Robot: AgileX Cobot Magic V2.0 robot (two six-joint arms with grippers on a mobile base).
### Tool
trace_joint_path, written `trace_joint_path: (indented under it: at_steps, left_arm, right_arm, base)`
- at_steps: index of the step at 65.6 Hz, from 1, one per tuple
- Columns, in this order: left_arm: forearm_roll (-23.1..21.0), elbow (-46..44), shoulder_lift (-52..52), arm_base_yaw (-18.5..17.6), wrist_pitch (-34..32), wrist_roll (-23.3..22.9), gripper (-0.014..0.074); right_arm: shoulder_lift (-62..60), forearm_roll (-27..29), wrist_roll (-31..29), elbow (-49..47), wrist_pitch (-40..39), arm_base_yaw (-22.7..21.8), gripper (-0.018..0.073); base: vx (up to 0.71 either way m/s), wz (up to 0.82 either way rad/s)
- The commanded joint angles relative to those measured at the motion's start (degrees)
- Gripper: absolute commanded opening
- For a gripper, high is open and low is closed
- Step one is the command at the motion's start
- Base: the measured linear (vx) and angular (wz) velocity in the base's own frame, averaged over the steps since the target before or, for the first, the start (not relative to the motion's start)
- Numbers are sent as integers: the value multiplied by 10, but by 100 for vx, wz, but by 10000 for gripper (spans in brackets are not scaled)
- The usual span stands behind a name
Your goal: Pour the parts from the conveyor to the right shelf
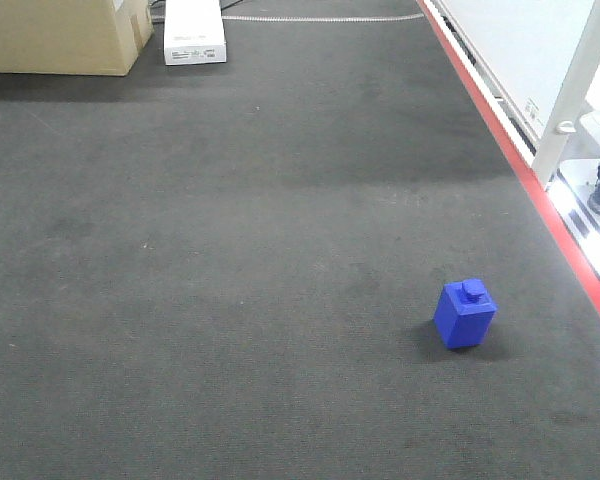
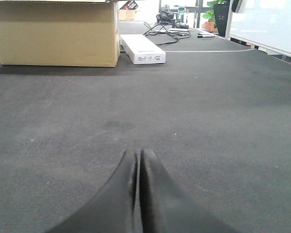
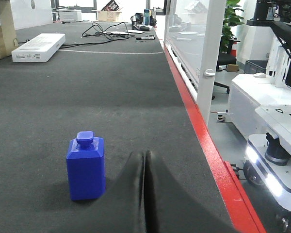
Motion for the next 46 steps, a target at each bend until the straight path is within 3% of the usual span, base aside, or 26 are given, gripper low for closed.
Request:
trace_joint_path:
  at_steps: [1,46]
  left_arm:
    - [-5,-11,9,-4,-45,-5,-6]
    - [-5,-11,9,-4,-45,-5,-6]
  right_arm:
    - [-7,-5,1,4,-43,-2,-5]
    - [-7,-5,1,4,-43,-2,-5]
  base:
    - [0,0]
    - [0,0]
